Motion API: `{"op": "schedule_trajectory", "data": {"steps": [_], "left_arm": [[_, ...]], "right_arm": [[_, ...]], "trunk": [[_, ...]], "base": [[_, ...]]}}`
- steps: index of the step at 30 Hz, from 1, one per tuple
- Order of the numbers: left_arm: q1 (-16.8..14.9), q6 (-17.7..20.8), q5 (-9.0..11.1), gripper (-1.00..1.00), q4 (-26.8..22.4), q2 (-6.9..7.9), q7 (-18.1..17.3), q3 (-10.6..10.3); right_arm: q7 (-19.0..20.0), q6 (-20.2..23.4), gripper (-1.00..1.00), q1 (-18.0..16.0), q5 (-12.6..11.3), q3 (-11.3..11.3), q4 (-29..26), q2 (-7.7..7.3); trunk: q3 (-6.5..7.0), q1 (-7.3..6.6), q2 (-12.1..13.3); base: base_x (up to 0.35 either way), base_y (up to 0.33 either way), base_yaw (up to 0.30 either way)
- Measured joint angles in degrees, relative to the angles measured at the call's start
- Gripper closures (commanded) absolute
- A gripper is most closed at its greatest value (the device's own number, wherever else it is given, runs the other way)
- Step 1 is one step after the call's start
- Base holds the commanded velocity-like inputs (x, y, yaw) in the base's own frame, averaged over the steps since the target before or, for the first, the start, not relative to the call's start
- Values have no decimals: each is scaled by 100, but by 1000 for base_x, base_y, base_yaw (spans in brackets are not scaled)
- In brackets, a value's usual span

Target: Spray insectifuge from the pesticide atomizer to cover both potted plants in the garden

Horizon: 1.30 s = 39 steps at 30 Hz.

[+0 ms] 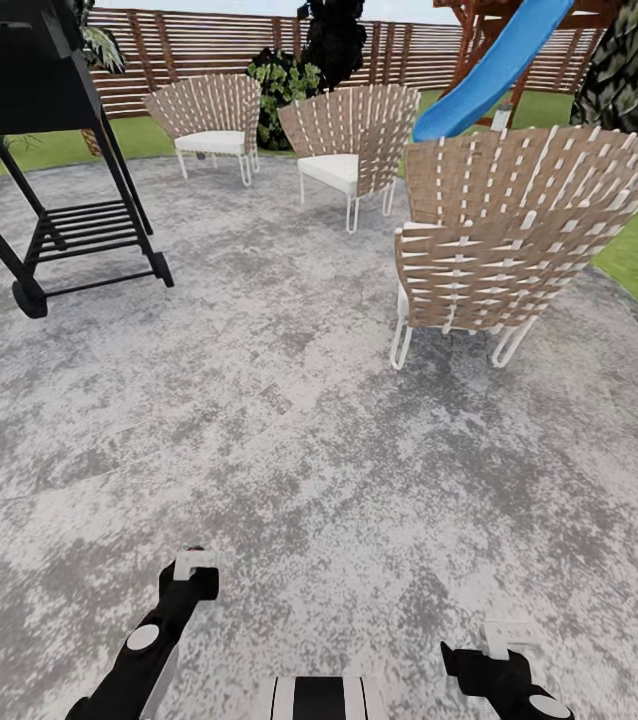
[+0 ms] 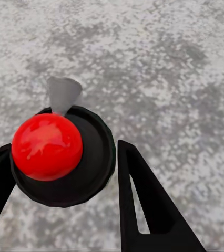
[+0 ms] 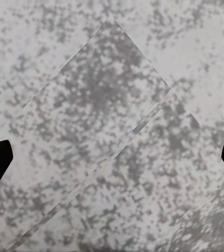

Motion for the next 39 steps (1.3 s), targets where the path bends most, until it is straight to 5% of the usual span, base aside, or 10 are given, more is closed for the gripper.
{"op": "schedule_trajectory", "data": {"steps": [15, 25, 29, 32, 39], "left_arm": [[58, 1702, 8, 100, -1488, 0, -16, -10], [61, 1792, 33, 100, -1567, 137, -243, -9], [61, 1811, 29, 100, -1569, 152, -308, -8], [62, 1836, 26, 100, -1571, 150, -309, -10], [62, 1850, 25, 100, -1575, 140, -311, -26]], "right_arm": [[0, 7, -100, 0, -26, -277, -197, -1], [0, 8, -100, 1, -23, -316, -246, -1], [0, 4, -100, 1, -20, -925, -246, -2], [2, 0, -100, 1, -24, -1129, -242, -1], [7, 5, -100, 1, -33, -1177, -241, -1]], "trunk": [[329, -39, 20], [542, -102, 110], [614, -190, 270], [650, -235, 352], [650, -235, 352]], "base": [[0, 0, 0], [0, 0, 0], [0, 0, 0], [0, 0, 0], [-1, 1, -1]]}}
